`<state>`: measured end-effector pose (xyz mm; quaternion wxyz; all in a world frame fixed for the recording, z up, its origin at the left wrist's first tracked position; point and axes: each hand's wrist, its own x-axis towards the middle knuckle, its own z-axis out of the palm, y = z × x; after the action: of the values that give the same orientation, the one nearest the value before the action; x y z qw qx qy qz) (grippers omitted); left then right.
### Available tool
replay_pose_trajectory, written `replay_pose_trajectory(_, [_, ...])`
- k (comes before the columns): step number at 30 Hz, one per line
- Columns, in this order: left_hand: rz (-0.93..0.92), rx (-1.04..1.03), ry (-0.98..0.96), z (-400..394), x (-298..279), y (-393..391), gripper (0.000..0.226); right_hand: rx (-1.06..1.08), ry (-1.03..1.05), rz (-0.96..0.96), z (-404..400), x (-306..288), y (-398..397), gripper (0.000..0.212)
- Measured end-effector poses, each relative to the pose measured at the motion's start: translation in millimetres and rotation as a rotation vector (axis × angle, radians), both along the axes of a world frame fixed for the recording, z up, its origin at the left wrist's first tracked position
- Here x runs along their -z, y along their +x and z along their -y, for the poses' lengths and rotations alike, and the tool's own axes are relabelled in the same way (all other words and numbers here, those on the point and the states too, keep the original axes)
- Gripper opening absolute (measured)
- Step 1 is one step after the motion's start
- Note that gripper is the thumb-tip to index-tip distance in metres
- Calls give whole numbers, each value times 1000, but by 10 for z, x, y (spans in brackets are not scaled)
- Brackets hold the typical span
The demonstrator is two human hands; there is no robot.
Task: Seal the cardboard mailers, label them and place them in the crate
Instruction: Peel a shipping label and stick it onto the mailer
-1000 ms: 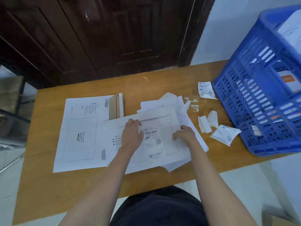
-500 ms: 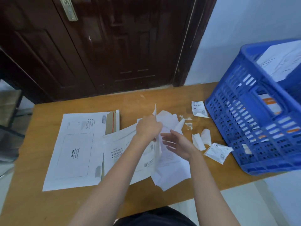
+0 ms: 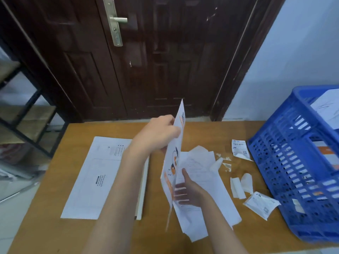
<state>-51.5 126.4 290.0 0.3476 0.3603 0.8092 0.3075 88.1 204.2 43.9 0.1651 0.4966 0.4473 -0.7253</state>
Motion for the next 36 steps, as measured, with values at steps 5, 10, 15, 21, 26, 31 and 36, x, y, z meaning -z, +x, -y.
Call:
replay_pose_trajectory(5, [466, -107, 214, 444, 112, -470, 39, 150, -23, -114, -131, -159, 75, 67])
replay_pose_trajectory(10, [350, -302, -130, 724, 897, -775, 26, 571, 392, -73, -439, -215, 296, 35])
replay_pose_trajectory(15, [498, -561, -190, 686, 1636, -511, 28, 597, 756, 73, -525, -296, 320, 39])
replay_pose_trajectory(21, [518, -640, -155, 633, 1815, -347, 14, 537, 838, 137, -572, -273, 385, 47])
replay_pose_trajectory(26, [484, -610, -215, 570, 1781, -405, 18, 557, 856, 130, -571, -361, 419, 44])
replay_pose_trajectory(31, [449, -598, -230, 498, 1728, -438, 18, 554, 879, 120, -580, -461, 416, 38])
replay_pose_trajectory(36, [389, -463, -267, 427, 1610, -512, 23, 516, 884, 197, -672, -625, 463, 35])
